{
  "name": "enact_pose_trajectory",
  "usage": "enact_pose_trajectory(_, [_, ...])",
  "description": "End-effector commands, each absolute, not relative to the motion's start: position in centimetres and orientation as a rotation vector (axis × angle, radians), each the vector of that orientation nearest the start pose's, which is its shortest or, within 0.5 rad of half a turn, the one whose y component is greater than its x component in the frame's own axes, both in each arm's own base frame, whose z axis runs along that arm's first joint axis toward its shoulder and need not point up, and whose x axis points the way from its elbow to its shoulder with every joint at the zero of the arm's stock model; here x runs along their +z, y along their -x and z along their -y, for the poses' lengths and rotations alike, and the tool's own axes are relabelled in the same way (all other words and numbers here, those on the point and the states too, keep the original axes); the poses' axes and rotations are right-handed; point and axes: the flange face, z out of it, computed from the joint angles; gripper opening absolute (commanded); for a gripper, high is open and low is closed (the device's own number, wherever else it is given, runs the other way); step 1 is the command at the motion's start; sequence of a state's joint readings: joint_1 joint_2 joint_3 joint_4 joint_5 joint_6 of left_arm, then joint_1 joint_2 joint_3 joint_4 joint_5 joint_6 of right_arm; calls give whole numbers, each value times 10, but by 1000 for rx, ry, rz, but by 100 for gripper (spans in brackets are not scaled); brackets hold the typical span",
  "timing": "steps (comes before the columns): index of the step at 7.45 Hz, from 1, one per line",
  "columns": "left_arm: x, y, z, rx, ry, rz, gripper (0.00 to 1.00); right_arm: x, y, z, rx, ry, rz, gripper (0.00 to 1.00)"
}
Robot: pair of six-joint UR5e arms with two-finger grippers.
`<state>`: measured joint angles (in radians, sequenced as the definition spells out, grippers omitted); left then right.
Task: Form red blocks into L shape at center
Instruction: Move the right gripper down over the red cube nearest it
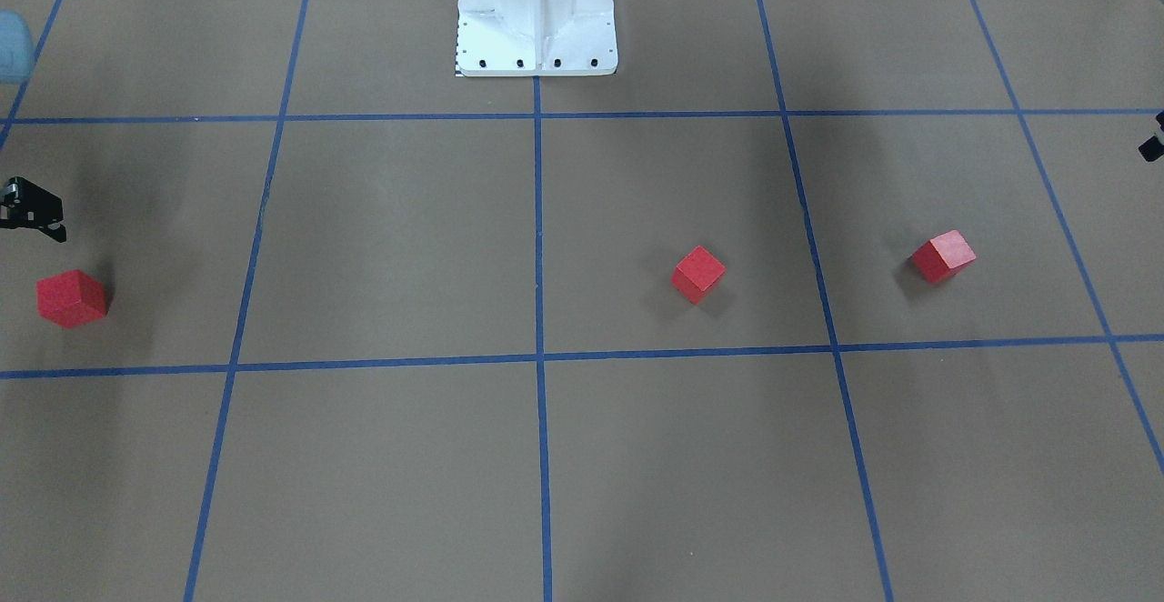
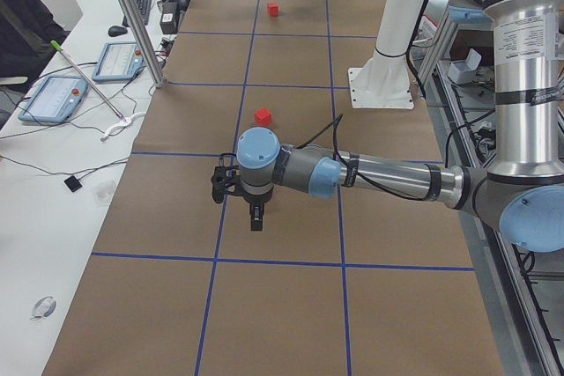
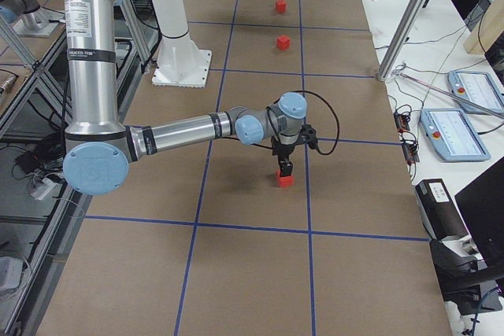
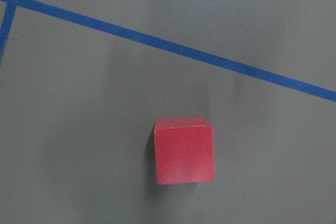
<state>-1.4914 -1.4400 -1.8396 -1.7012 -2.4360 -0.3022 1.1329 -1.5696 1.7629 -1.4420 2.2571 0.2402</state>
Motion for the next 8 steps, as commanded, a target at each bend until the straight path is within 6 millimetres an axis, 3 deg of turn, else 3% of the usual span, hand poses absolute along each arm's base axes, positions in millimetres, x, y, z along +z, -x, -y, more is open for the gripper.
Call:
enact_pose_trajectory(1, [564,22,449,-90,-86,-892,100,556,163,487,-317,-54,743,99])
enact_pose_trajectory(3, [555,23,448,-87,-99,-894,100,562,175,500,-325,-42,739,99])
enact_pose_trajectory(5, [553,23,447,-85,-102,-894,100,586,181,507,-333,-69,753,99])
enact_pose_trajectory(8, [548,23,446,-81,-112,-896,100,590,187,509,-340,-62,755,99])
